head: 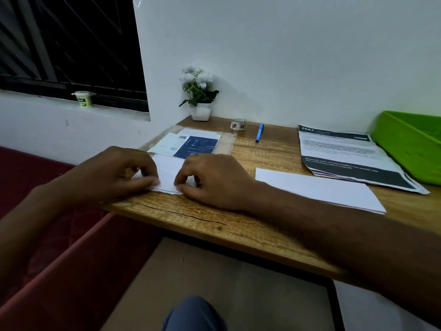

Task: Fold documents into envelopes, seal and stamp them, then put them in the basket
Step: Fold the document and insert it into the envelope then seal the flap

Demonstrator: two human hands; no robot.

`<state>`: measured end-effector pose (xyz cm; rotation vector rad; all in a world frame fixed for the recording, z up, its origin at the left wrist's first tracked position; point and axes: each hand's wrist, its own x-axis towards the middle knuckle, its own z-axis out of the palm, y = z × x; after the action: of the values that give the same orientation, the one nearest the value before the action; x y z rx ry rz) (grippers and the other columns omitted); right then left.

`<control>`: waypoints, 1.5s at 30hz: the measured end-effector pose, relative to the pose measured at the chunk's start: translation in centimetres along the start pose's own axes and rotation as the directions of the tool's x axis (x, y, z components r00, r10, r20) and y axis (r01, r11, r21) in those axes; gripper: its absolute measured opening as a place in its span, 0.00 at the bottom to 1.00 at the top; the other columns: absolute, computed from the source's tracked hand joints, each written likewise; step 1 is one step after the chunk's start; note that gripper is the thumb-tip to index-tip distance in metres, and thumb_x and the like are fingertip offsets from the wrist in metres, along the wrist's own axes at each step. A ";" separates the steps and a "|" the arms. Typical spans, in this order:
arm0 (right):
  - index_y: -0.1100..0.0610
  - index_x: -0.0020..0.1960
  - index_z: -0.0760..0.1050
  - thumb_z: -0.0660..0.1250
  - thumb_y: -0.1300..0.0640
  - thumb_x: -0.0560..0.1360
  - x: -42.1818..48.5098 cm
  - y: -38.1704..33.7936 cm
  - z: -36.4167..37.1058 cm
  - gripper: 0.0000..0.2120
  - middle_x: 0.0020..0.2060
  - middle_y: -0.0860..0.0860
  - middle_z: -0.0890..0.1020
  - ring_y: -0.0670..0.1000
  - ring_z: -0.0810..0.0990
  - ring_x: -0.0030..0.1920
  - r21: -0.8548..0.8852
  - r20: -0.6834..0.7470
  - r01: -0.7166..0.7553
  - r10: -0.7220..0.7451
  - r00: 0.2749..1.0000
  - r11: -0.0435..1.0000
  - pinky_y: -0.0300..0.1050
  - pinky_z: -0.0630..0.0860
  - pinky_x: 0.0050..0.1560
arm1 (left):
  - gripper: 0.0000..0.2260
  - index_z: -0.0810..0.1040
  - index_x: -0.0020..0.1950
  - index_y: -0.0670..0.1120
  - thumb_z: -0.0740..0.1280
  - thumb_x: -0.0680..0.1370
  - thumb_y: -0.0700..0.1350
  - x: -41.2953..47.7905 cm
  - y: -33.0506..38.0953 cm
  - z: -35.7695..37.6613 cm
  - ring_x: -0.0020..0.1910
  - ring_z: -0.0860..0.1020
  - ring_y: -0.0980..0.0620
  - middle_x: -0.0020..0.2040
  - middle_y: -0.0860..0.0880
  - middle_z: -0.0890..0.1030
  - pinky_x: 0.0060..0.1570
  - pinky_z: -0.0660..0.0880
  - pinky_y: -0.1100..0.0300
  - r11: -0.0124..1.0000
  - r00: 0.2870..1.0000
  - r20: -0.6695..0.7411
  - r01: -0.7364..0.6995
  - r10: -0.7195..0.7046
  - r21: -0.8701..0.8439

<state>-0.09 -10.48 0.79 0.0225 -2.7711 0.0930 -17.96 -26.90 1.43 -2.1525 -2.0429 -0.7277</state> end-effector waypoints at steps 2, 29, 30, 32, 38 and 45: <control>0.45 0.54 0.81 0.64 0.39 0.76 0.0 0.1 0.0 0.14 0.50 0.41 0.80 0.38 0.70 0.42 0.007 0.016 -0.006 0.006 1.000 1.000 0.35 0.61 0.34 | 0.14 0.82 0.45 0.57 0.68 0.68 0.64 0.0 -0.1 0.2 0.47 0.81 0.56 0.45 0.58 0.82 0.46 0.78 0.53 0.999 1.000 0.009 0.008 -0.008 -0.032; 0.59 0.46 0.78 0.65 0.65 0.78 -3.2 -1.2 -4.9 0.05 0.35 0.51 0.82 0.47 0.82 0.32 0.779 -0.425 0.167 0.314 0.849 0.605 0.40 0.74 0.26 | 0.01 0.77 0.45 0.46 0.66 0.76 0.40 1.3 3.6 -1.8 0.42 0.78 0.56 0.40 0.52 0.81 0.46 0.75 0.65 0.889 0.888 -0.448 -0.124 -0.099 -0.442; 0.58 0.46 0.78 0.64 0.65 0.79 -3.4 -1.1 -5.7 0.06 0.34 0.49 0.82 0.48 0.82 0.32 0.783 -0.443 0.192 0.315 0.839 0.592 0.42 0.74 0.25 | 0.01 0.76 0.46 0.46 0.66 0.78 0.42 2.0 4.5 -2.4 0.43 0.77 0.53 0.41 0.46 0.79 0.46 0.75 0.63 0.880 0.884 -0.461 -0.152 -0.083 -0.450; 0.59 0.46 0.77 0.64 0.65 0.79 -3.9 -0.8 -7.3 0.05 0.33 0.48 0.82 0.50 0.83 0.32 0.777 -0.480 0.231 0.315 0.819 0.585 0.44 0.75 0.25 | 0.02 0.74 0.47 0.49 0.64 0.78 0.47 3.7 6.2 -3.5 0.40 0.73 0.47 0.41 0.38 0.75 0.41 0.74 0.59 0.886 0.868 -0.497 -0.211 -0.025 -0.413; 0.56 0.51 0.79 0.67 0.67 0.77 -6.2 1.6 -10.9 0.07 0.36 0.50 0.83 0.53 0.84 0.34 0.764 -0.519 0.208 0.392 0.760 0.610 0.44 0.76 0.29 | 0.06 0.73 0.47 0.53 0.65 0.78 0.41 10.3 10.2 -5.3 0.31 0.69 0.38 0.33 0.33 0.76 0.30 0.64 0.49 0.943 0.793 -0.582 -0.307 0.181 -0.125; 0.59 0.57 0.78 0.72 0.64 0.72 -8.9 7.1 -12.4 0.14 0.40 0.55 0.81 0.51 0.80 0.34 0.830 -0.311 -0.024 0.498 0.809 0.557 0.44 0.79 0.31 | 0.01 0.78 0.47 0.51 0.68 0.77 0.47 18.1 12.1 -3.9 0.30 0.71 0.59 0.30 0.57 0.74 0.32 0.64 0.70 0.948 0.903 -0.312 -0.318 0.294 -0.027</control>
<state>12.47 -2.55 8.71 -0.1849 -1.9258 1.2468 -7.49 -12.98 15.09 -2.1657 -1.5040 -1.0302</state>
